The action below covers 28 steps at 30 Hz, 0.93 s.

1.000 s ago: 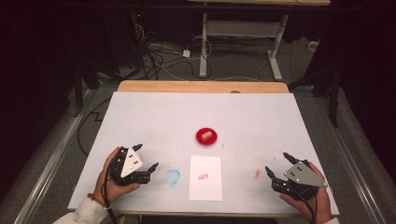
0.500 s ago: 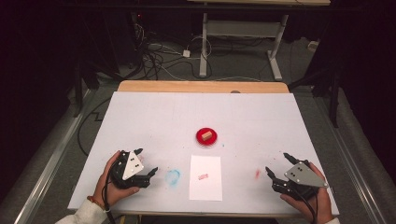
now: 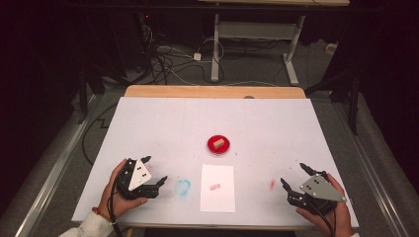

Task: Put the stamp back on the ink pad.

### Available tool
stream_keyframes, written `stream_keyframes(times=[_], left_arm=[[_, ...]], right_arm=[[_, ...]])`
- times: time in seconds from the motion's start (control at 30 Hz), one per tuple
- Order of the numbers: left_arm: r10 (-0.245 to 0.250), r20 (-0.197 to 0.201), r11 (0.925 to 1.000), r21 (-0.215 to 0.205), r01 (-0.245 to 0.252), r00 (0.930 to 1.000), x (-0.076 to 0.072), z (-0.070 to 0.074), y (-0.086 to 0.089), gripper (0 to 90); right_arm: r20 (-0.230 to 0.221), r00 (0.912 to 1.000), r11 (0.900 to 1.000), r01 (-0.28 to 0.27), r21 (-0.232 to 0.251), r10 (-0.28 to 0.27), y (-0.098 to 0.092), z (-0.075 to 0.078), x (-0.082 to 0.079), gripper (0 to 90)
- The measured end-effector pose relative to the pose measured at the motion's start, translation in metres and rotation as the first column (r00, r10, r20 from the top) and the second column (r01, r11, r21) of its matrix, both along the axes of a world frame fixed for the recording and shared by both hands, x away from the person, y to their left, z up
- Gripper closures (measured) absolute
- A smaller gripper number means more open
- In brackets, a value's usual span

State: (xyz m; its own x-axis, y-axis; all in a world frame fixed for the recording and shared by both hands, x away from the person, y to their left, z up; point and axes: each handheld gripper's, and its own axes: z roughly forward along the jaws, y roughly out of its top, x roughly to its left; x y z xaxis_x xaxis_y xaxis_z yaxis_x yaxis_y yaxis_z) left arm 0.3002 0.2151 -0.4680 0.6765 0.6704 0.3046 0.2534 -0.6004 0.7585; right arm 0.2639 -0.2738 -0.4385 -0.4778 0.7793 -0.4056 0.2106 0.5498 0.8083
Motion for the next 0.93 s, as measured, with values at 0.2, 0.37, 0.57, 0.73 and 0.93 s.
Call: stream_keyframes(times=[0.2,0.37,0.57,0.73,0.93], left_arm=[[0.002,-0.001,1.0000,-0.007,-0.002,1.0000,0.0013,-0.0001,-0.0001,17.3],[0.003,-0.002,0.9999,-0.012,-0.003,1.0000,0.0010,0.0005,0.0001,17.3],[0.006,-0.005,1.0000,-0.006,-0.006,1.0000,0.0019,-0.0002,0.0002,17.3],[0.010,-0.008,0.9999,-0.007,-0.010,0.9999,0.0036,-0.0005,0.0010,17.3],[0.016,-0.016,0.9998,-0.012,-0.017,0.9997,0.0070,-0.0014,0.0007,17.3]], right_arm=[[-0.004,1.0000,1.000,0.001,0.003,-0.001,0.0004,-0.0007,0.0008,27.7],[0.003,0.9999,1.000,0.012,0.000,-0.012,0.0004,-0.0006,0.0006,27.9],[0.000,0.9999,1.000,0.012,0.000,-0.012,0.0002,-0.0010,0.0011,27.9],[-0.006,1.0000,1.000,0.008,-0.001,-0.008,0.0003,-0.0018,0.0018,27.9],[-0.011,0.9999,1.000,0.007,0.004,-0.007,-0.0005,-0.0029,0.0034,27.9]])
